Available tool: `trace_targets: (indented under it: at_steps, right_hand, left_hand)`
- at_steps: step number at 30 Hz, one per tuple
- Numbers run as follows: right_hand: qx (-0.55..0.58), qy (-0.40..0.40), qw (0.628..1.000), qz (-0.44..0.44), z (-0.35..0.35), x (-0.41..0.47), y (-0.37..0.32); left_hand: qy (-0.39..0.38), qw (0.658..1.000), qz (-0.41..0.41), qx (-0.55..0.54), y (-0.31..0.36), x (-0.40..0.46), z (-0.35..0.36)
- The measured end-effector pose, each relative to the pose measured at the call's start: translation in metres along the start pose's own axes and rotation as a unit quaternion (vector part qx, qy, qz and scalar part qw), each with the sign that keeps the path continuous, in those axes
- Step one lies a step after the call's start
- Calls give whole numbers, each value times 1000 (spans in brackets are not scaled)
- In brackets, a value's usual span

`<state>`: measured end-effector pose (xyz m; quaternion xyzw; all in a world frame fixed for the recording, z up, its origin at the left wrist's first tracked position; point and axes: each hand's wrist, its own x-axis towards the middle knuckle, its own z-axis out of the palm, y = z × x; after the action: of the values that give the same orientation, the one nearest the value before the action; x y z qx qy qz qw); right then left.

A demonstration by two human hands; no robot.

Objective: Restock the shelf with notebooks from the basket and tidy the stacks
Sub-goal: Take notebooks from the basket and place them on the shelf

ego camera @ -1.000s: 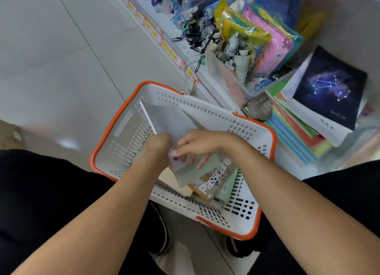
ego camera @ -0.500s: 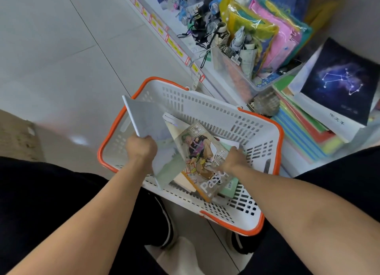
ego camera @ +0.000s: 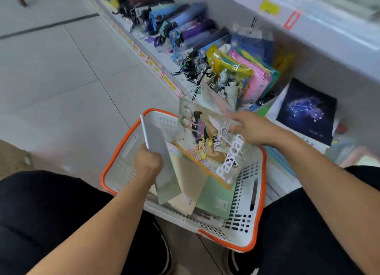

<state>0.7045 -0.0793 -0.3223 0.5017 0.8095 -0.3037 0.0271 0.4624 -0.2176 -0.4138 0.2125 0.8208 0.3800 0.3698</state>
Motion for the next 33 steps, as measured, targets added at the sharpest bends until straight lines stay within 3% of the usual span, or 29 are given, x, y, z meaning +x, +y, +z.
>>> trace_targets:
  at_steps: [2, 5, 9, 12, 17, 19, 21, 24, 26, 29, 33]
  right_hand:
    - [149, 22, 989, -3, -34, -23, -1]
    - [396, 11, 917, 34, -49, -46, -6]
    - [492, 85, 866, 23, -50, -52, -25]
    - [584, 74, 808, -7, -63, -63, -40]
    - [629, 120, 767, -41, -113, -95, -43]
    - [671, 91, 734, -42, -133, -115, -40]
    - [674, 68, 734, -42, -147, -136, -39]
    - [667, 158, 727, -47, -164, -148, -42]
    - [682, 239, 691, -31, -178, -147, -43]
    - [698, 297, 652, 23, -200, -135, -45]
    - [719, 327, 608, 80, -225, -112, -44]
  left_hand:
    - [-65, 992, 11, -109, 22, -7, -8]
    - [-186, 955, 10, -231, 68, -19, -21]
    - [-241, 926, 33, -290, 140, -31, -40]
    - [-276, 912, 85, -290, 200, -51, -51]
    - [-305, 906, 191, -221, 282, -79, -43]
    - [-343, 892, 206, -209, 308, -86, -36]
    - [-391, 870, 217, -206, 335, -95, -25]
    - [-389, 875, 247, -150, 375, -97, -3]
    - [-386, 886, 243, -88, 395, -92, 11]
    - [-385, 893, 233, -3, 403, -78, 26]
    - [-346, 908, 218, -90, 395, -77, 58]
